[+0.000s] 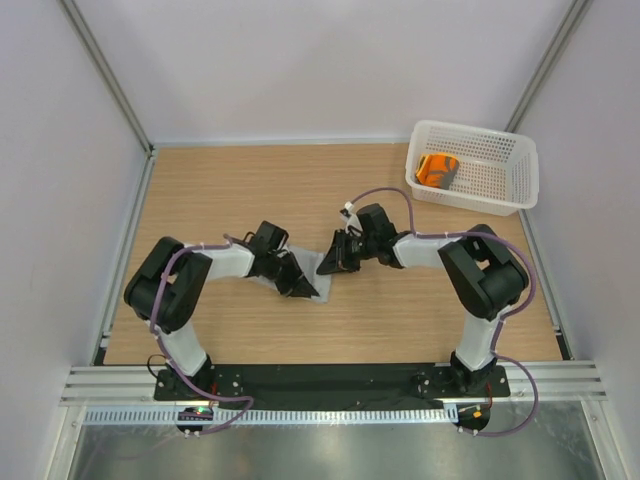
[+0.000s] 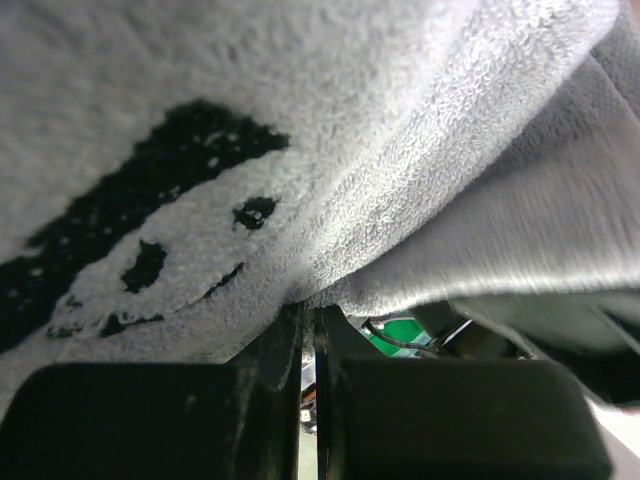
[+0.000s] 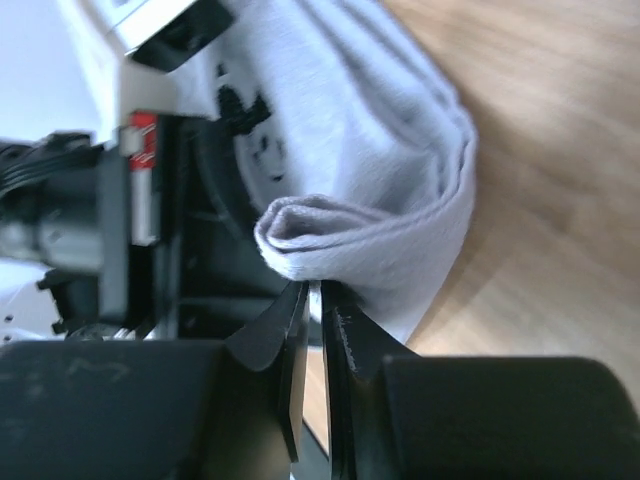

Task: Roll the towels
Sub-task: Roll the towel

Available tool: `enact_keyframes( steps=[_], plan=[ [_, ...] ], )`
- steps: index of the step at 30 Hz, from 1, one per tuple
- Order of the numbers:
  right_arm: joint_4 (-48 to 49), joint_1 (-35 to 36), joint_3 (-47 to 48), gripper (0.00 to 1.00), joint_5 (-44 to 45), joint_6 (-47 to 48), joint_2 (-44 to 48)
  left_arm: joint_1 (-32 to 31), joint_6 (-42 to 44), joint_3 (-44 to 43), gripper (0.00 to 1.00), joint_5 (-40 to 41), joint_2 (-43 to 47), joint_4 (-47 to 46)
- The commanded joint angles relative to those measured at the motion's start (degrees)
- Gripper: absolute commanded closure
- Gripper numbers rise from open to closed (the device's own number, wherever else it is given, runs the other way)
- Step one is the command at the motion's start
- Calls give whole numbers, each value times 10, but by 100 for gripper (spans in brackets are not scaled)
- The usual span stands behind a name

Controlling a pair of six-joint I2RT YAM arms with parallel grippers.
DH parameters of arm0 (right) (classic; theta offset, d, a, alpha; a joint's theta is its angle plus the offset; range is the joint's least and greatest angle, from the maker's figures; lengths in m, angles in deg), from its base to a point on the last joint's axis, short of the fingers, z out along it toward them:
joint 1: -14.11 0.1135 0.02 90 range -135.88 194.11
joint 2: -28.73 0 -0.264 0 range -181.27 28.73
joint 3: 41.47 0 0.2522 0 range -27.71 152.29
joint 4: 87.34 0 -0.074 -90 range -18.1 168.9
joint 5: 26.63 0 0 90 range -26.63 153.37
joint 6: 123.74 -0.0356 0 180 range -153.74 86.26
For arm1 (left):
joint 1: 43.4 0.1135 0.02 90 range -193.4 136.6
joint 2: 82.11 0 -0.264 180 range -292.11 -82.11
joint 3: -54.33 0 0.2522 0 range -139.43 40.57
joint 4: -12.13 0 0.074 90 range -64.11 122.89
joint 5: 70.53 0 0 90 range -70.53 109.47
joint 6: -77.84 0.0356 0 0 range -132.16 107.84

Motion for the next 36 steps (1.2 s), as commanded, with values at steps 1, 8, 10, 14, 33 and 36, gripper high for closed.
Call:
enact_keyframes(
  steps=[1, 8, 10, 14, 33, 36],
  plan=[
    [43, 1, 35, 83, 14, -7, -33, 7, 36, -19, 100, 34, -10, 55],
    [59, -6, 52, 86, 42, -14, -93, 15, 64, -24, 100, 48, 1, 92],
    [60, -6, 51, 86, 53, -18, -104, 17, 74, -26, 100, 52, 10, 105],
    [64, -7, 46, 86, 63, -24, -113, 17, 103, -36, 100, 83, 21, 145],
    [36, -3, 33, 86, 81, -25, -94, -159, 190, -280, 80, 684, 89, 558],
    [26, -2, 36, 86, 82, -21, -92, -212, 214, -290, 80, 683, 92, 510]
  ],
)
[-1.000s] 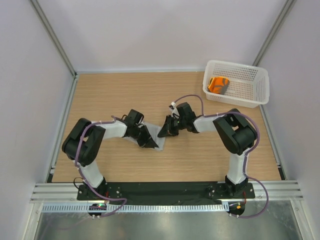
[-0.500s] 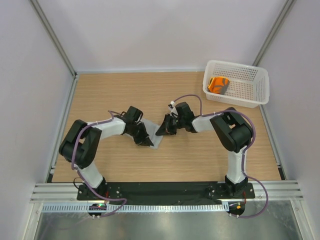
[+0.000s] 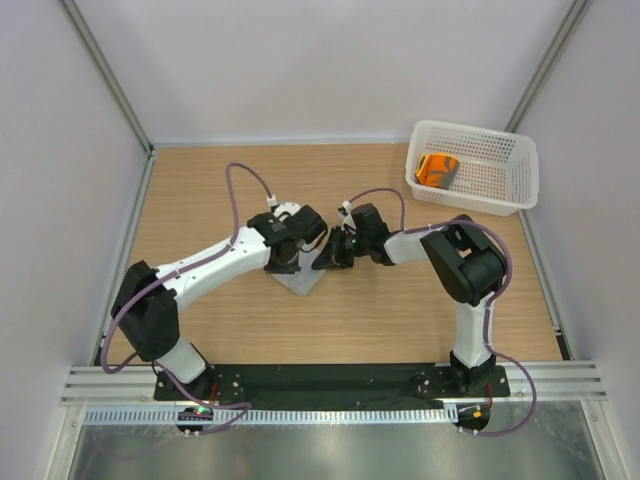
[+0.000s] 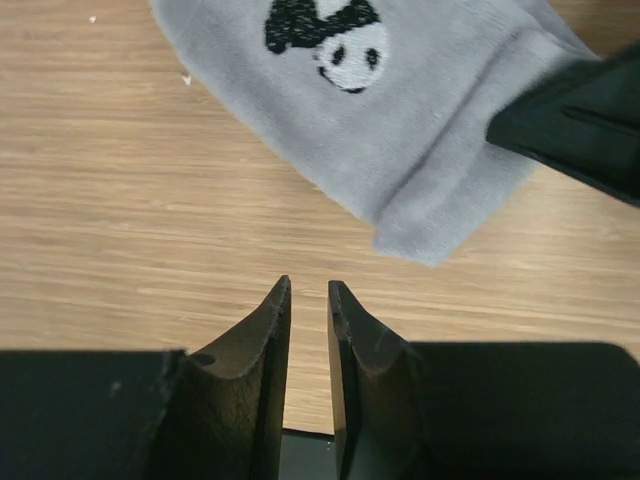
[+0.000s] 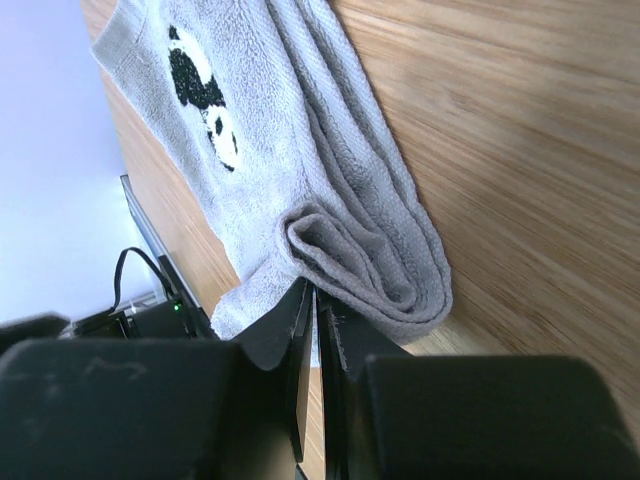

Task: Roll the towels
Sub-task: Roll the towel

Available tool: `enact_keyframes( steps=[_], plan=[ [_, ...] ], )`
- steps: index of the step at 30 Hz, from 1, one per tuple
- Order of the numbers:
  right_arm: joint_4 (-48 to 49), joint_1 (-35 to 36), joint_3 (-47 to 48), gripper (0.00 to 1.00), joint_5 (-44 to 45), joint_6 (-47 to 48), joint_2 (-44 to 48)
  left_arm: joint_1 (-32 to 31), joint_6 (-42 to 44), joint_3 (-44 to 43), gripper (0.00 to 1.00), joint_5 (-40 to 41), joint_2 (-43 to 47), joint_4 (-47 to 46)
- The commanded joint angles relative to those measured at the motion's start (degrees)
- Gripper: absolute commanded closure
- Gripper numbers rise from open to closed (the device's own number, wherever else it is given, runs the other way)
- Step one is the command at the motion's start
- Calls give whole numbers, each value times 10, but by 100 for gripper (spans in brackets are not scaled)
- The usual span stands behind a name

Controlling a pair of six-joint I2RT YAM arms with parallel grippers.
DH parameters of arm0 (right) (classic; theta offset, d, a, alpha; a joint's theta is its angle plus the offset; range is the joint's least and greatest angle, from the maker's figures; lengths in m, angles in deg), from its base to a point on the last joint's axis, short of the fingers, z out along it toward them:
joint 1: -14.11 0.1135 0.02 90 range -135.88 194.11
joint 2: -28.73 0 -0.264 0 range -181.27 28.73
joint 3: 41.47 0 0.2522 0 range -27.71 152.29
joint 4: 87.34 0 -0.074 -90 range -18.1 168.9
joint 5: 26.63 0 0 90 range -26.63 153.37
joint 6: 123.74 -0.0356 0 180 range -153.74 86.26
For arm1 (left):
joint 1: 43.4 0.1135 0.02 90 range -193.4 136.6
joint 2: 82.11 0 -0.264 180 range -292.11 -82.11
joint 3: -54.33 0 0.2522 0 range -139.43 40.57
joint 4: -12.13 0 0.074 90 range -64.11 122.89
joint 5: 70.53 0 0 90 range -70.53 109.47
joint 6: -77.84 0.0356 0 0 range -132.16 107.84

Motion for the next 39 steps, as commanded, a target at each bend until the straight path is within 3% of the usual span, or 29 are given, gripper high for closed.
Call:
enact_keyframes(
  steps=[1, 5, 11, 20, 31, 33, 39],
  plan=[
    [-42, 0, -4, 86, 55, 28, 5, -54, 31, -16, 77, 83, -1, 15],
    [-47, -1, -3, 86, 53, 31, 6, -85, 68, 10, 56, 37, -4, -73],
    [-61, 0, 4, 87, 48, 36, 7, -87, 94, 61, 44, -29, -13, -198],
    [-76, -1, 15, 87, 43, 46, -1, -87, 122, 83, 42, -41, -87, -269],
    [-80, -1, 24, 87, 36, 50, -16, -56, 90, 80, 38, -33, -133, -233],
    [-84, -2, 27, 87, 35, 51, -20, -35, 87, 84, 40, -51, -136, -233],
    [-113, -12, 67, 87, 18, 64, -43, -8, 110, 90, 78, -116, -158, -239]
  ],
)
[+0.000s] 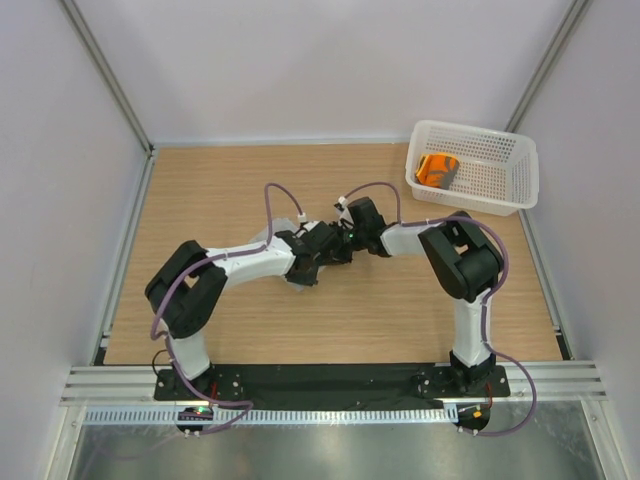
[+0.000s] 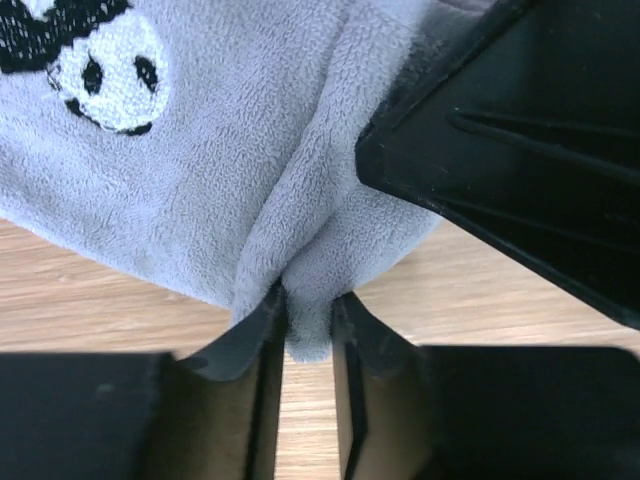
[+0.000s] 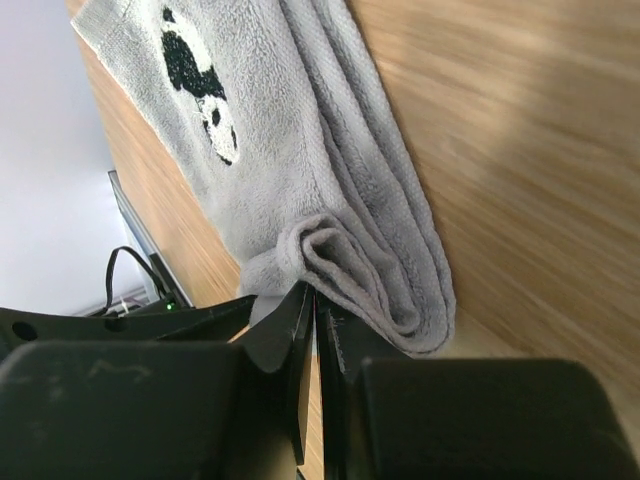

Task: Roll the towels
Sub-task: Roll the towel

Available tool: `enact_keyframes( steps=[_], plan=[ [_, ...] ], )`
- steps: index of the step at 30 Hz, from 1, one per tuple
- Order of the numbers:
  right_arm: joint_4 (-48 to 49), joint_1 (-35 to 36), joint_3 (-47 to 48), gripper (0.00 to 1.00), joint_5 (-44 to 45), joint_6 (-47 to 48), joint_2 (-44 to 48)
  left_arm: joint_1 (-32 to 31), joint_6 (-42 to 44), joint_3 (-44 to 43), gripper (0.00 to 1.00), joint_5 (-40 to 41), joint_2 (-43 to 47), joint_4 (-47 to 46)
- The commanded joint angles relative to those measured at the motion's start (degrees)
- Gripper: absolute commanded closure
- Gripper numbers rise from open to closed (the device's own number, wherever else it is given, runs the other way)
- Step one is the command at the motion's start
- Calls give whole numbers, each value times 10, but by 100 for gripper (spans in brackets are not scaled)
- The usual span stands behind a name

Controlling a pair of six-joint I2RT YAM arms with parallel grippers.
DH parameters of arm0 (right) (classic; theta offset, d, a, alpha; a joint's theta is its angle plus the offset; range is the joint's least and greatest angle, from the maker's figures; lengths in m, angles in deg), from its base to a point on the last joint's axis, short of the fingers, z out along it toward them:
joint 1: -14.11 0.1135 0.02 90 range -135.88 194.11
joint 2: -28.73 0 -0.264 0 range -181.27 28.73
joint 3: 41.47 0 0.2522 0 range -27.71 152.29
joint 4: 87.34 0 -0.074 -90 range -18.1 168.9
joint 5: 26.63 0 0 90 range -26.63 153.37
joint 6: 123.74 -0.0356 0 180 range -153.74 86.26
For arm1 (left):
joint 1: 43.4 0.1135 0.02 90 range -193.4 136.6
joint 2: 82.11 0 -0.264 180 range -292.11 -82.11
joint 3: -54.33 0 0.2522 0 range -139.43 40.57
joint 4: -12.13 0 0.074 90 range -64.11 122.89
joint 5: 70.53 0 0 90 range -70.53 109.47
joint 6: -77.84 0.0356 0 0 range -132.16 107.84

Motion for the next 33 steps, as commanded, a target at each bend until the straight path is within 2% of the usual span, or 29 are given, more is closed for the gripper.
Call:
enact_keyframes(
  steps=[1, 4, 10, 23, 33],
  plan=[
    [-58, -10, 28, 87, 22, 35, -31, 15, 9, 2, 81, -62, -41, -3],
    [-79, -13, 57, 87, 17, 44, -48, 14, 15, -5, 89, -71, -56, 1],
    [-106, -15, 100, 87, 10, 53, -71, 14, 13, -6, 100, -92, -59, 5],
    [-188, -64, 168, 87, 11, 93, -84, 3, -75, 36, 100, -209, 21, -6],
    [-267, -87, 181, 86, 51, 130, -21, 3, -132, 17, 100, -269, 24, -9]
  ],
)
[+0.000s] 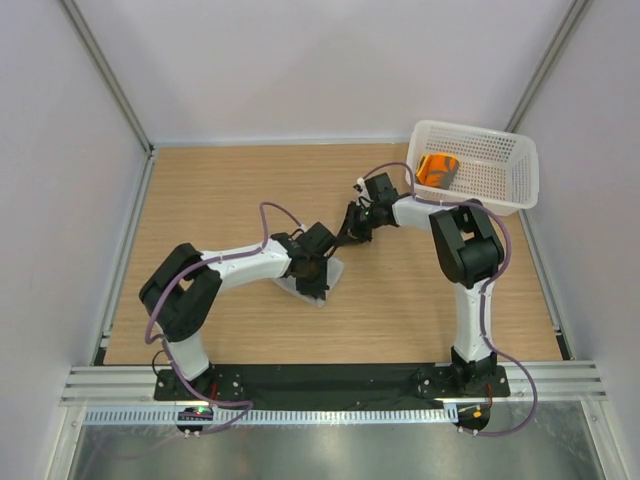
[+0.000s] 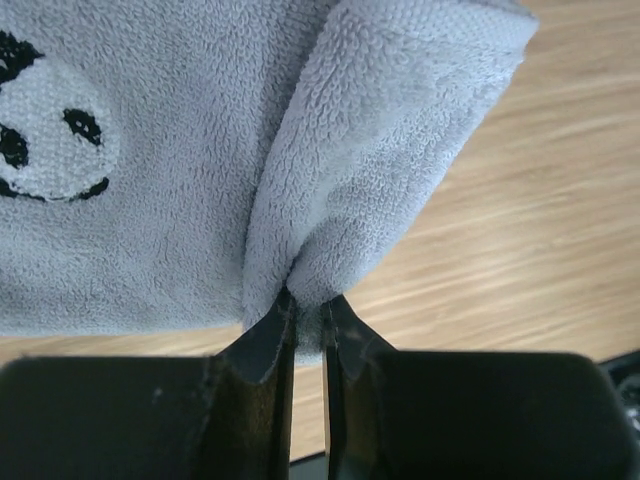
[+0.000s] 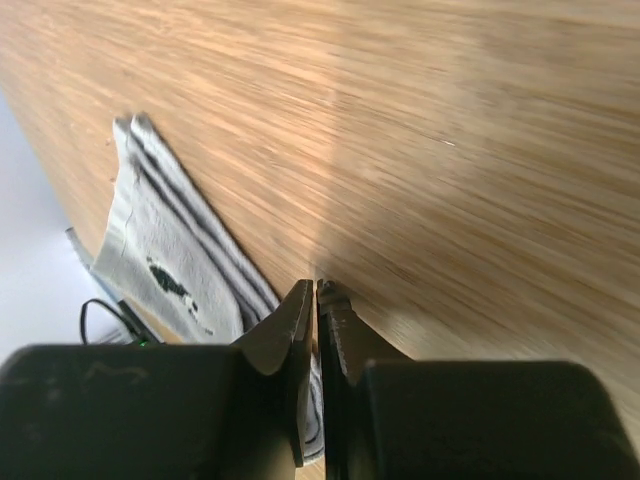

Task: Roll the towels
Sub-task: Roll the towel

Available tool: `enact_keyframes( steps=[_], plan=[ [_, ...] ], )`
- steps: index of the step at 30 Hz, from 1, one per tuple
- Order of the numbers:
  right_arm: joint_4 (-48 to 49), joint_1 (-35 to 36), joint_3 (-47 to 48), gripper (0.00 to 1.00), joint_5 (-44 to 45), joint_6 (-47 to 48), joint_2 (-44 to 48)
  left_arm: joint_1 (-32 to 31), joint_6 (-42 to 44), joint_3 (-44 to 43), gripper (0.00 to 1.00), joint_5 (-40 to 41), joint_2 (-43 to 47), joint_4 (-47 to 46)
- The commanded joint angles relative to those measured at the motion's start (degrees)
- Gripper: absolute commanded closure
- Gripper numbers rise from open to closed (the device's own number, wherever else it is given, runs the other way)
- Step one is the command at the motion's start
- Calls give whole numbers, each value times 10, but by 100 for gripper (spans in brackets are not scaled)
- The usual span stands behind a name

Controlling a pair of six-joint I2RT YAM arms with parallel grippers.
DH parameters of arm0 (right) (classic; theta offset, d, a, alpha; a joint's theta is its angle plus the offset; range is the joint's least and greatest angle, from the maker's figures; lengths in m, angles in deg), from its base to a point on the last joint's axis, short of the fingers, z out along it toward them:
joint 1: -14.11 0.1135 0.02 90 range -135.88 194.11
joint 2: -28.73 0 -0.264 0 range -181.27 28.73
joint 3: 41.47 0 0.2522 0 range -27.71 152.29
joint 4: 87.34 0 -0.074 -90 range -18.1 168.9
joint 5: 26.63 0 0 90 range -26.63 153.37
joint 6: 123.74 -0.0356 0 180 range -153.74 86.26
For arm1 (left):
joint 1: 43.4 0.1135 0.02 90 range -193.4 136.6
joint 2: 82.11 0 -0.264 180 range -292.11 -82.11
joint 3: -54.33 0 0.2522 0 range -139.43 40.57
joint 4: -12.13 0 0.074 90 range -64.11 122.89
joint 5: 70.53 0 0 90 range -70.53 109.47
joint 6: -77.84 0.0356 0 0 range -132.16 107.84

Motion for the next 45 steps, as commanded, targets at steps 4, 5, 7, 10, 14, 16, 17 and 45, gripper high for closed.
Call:
enact_keyframes(
  steps=[4, 5, 7, 10, 14, 16, 17, 45],
  plan=[
    [-104, -23, 13, 86, 84, 49, 115, -1, -37, -29, 100, -119, 8, 14],
    [-120, -43, 4, 86, 89, 48, 151, 4, -41, -36, 100, -132, 7, 14],
    [-138, -60, -7, 83, 94, 54, 183, 12, -48, -49, 100, -175, 8, 14],
    [-183, -73, -18, 81, 113, 72, 237, 40, -72, -37, 100, -264, 8, -23],
    [-199, -72, -66, 74, 99, 82, 298, 83, -129, 37, 100, -363, 12, -154],
    [-194, -72, -87, 72, 91, 74, 330, 104, -149, 57, 100, -391, 6, -189],
    [-191, -72, -107, 71, 83, 70, 340, 110, -157, 76, 100, -411, 0, -217],
    [290, 22, -418, 43, 35, -118, 326, 176, -476, 291, 100, -530, -101, -800]
  ],
)
